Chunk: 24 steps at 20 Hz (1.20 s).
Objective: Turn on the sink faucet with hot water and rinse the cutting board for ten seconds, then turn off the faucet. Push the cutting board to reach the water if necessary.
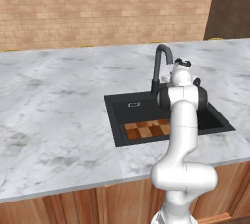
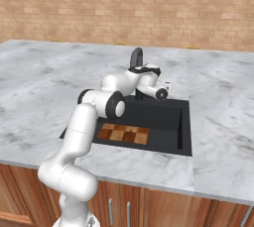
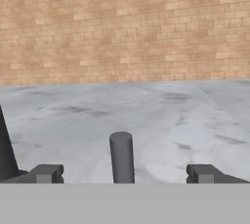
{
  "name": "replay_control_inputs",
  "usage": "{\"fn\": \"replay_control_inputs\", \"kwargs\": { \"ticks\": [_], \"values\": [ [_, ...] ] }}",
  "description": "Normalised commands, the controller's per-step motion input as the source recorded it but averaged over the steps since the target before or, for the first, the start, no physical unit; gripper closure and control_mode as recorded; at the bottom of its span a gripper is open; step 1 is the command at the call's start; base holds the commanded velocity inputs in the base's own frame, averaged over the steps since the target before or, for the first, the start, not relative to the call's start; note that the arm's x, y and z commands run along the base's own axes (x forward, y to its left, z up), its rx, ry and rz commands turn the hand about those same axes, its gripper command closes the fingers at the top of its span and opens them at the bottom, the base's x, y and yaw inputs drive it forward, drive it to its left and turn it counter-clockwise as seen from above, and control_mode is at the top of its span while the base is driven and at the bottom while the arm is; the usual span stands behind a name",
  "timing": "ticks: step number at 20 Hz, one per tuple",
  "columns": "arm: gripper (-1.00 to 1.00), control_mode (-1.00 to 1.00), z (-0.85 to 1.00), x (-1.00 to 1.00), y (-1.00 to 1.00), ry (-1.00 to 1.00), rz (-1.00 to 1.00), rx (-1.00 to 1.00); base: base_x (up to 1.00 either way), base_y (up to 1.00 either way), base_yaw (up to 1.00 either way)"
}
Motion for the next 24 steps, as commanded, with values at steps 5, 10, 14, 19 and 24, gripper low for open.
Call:
{"fn": "replay_control_inputs", "kwargs": {
  "ticks": [5, 10, 14, 19, 24],
  "values": [
    [-1.0, -1.0, 0.0, 0.1, 0.0, 0.0, 0.0, 0.0, 0.0, 0.0, 0.0],
    [-1.0, -1.0, 0.0, 0.06, 0.0, 0.0, 0.0, 0.0, 0.0, 0.0, 0.0],
    [-1.0, -1.0, 0.0, 0.0, 0.0, 0.0, 0.0, 0.0, 0.0, 0.0, 0.0],
    [-1.0, -1.0, 0.0, 0.05, 0.0, 0.0, 0.0, 0.0, 0.0, 0.0, 0.0],
    [-1.0, -1.0, 0.0, 0.07, 0.0, 0.0, 0.0, 0.0, 0.0, 0.0, 0.0]
  ]
}}
